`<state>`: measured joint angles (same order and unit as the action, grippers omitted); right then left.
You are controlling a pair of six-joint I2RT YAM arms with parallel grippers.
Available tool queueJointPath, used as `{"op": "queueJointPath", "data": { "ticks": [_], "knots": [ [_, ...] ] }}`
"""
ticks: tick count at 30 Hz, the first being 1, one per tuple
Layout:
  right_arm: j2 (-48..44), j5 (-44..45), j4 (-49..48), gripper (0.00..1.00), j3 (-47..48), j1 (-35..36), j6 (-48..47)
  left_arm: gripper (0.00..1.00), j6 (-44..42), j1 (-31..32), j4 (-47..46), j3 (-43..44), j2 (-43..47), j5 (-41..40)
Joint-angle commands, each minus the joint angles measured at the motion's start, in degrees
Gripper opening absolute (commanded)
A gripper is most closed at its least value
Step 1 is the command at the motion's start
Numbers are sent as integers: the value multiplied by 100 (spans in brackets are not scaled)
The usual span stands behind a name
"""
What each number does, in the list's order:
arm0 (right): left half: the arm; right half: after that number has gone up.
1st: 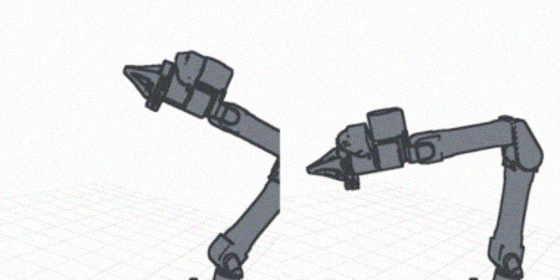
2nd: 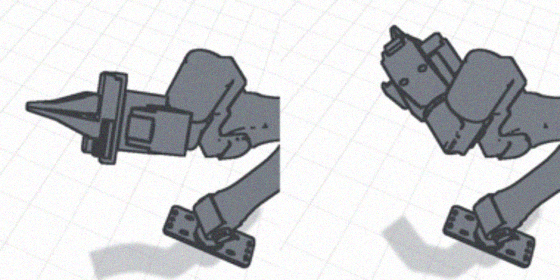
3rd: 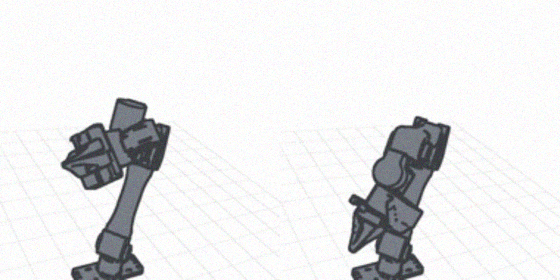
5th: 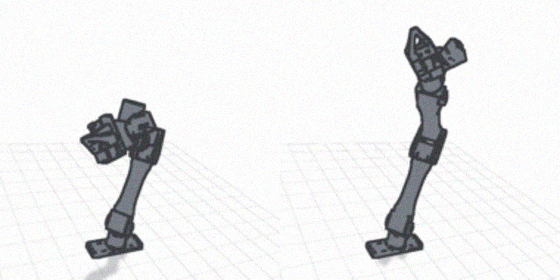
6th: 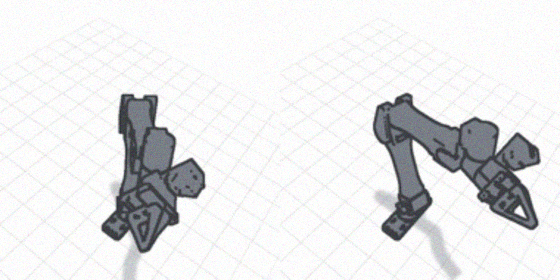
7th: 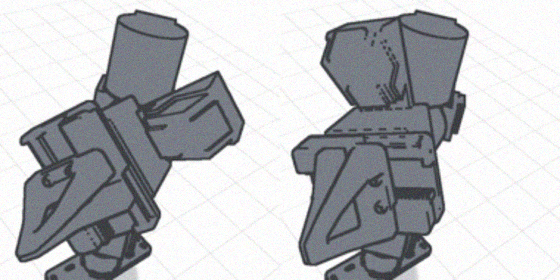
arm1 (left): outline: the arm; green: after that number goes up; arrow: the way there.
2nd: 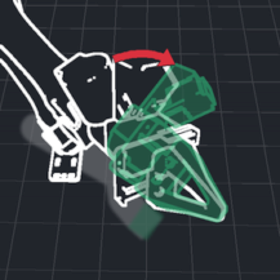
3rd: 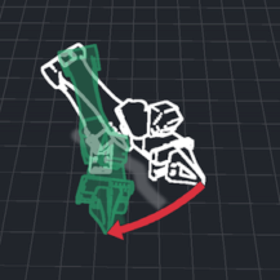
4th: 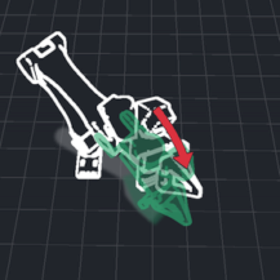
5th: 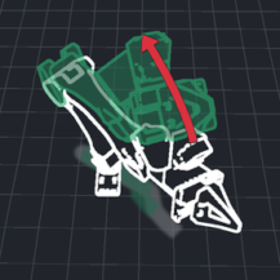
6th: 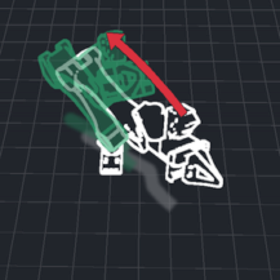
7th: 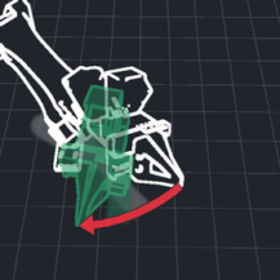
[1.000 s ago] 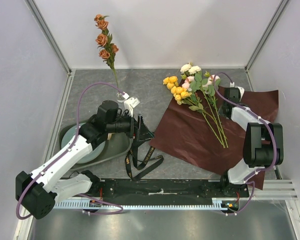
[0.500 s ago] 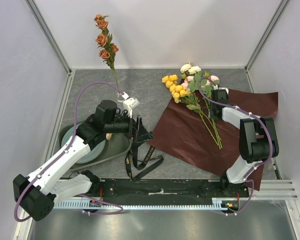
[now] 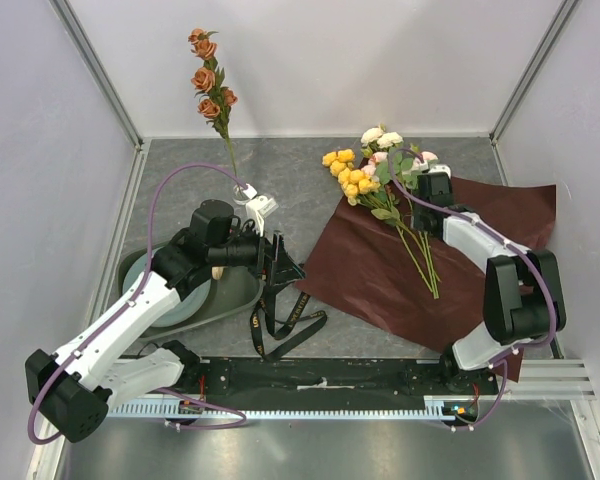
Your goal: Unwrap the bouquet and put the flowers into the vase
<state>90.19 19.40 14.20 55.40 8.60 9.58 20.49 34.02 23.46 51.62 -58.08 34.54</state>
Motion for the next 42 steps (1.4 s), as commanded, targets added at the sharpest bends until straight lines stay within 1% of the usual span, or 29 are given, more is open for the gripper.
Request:
{"op": "queueJointPath", "data": {
  "ticks": [1,5,7,10,13,15,16,17,19,20,25,30,32,34,35,37,38,40,41,42],
  "knots": [
    [269,-419,-14,45,217,45,-36,84,-72,34,-193,191,60,-18],
    [543,-481,-31,41,226,45,-132,84,-36,34,-193,165,157,-62],
    [657,-341,-66,40,217,45,-158,84,-28,34,-175,147,175,-71],
    [789,-287,-84,33,208,45,-211,84,7,34,-158,147,175,-88],
    [877,-252,-128,30,182,63,-238,84,43,34,-158,165,166,-80],
    [886,-130,-154,26,182,89,-316,84,51,34,-158,182,175,-88],
    [877,-94,-163,23,208,98,-326,84,60,34,-158,191,183,-97],
    [869,-33,-163,15,217,107,-334,84,69,34,-149,191,183,-97],
    [737,55,-163,8,296,124,-369,84,95,34,-158,191,201,-97],
    [667,90,-128,1,340,142,-378,84,113,34,-158,191,201,-106],
    [-115,239,162,0,647,264,-387,84,210,34,-228,200,157,-141],
    [-1062,503,636,0,1087,686,-774,84,429,34,-360,331,87,-246],
    [-1475,268,733,0,1254,713,-661,84,595,34,-526,358,87,-281],
    [-1784,-101,708,0,1219,704,-528,84,771,34,-763,367,87,-325],
    [-1934,-695,655,0,1158,713,-458,84,972,26,-860,367,78,-352],
    [-2400,-1295,357,0,870,722,-134,84,1202,26,-1227,332,87,-369],
    [-2680,-1916,225,0,746,722,7,85,1429,26,-1387,306,104,-326],
    [-2936,-2771,-328,0,289,757,551,85,1659,26,-1834,121,131,-264],
    [-3172,-3480,-599,0,96,801,753,84,1921,26,-2315,51,139,-229],
    [-3314,-3739,-1237,0,-323,853,1225,83,2080,26,-2598,-80,122,-229]
  ]
}}
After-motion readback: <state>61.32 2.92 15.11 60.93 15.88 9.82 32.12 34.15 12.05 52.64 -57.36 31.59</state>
